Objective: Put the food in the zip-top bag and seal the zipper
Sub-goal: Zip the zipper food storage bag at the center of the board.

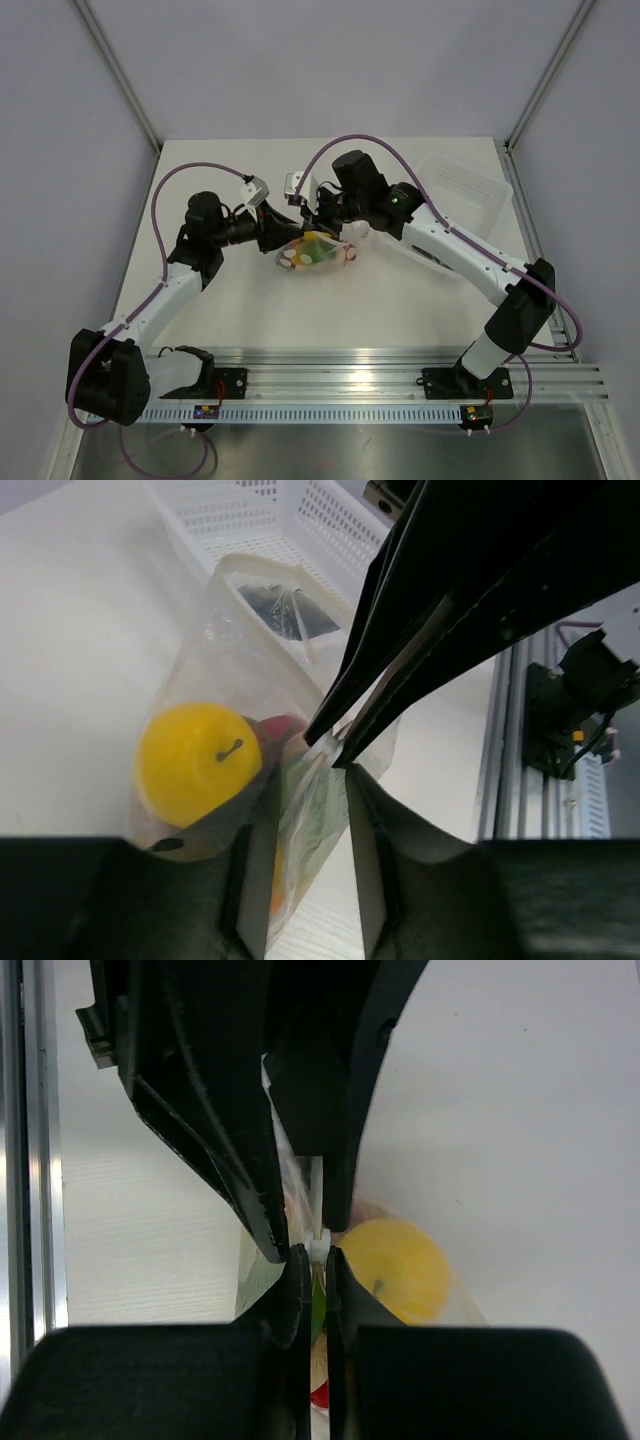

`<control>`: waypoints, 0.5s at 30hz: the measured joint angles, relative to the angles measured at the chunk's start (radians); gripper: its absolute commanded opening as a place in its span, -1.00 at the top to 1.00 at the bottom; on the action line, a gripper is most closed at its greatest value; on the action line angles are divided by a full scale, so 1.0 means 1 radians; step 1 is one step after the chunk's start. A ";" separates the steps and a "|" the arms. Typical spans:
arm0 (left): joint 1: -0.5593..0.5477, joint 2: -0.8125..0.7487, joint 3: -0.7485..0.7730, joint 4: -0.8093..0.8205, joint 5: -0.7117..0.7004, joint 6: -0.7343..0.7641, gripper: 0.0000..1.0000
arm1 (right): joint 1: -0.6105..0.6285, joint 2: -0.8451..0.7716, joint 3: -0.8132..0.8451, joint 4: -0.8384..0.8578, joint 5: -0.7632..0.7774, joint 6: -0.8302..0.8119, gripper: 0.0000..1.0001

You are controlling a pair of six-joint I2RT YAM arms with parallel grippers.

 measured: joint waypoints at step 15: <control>-0.006 -0.078 -0.074 0.076 -0.085 -0.037 1.00 | -0.007 0.002 0.001 0.017 -0.008 0.002 1.00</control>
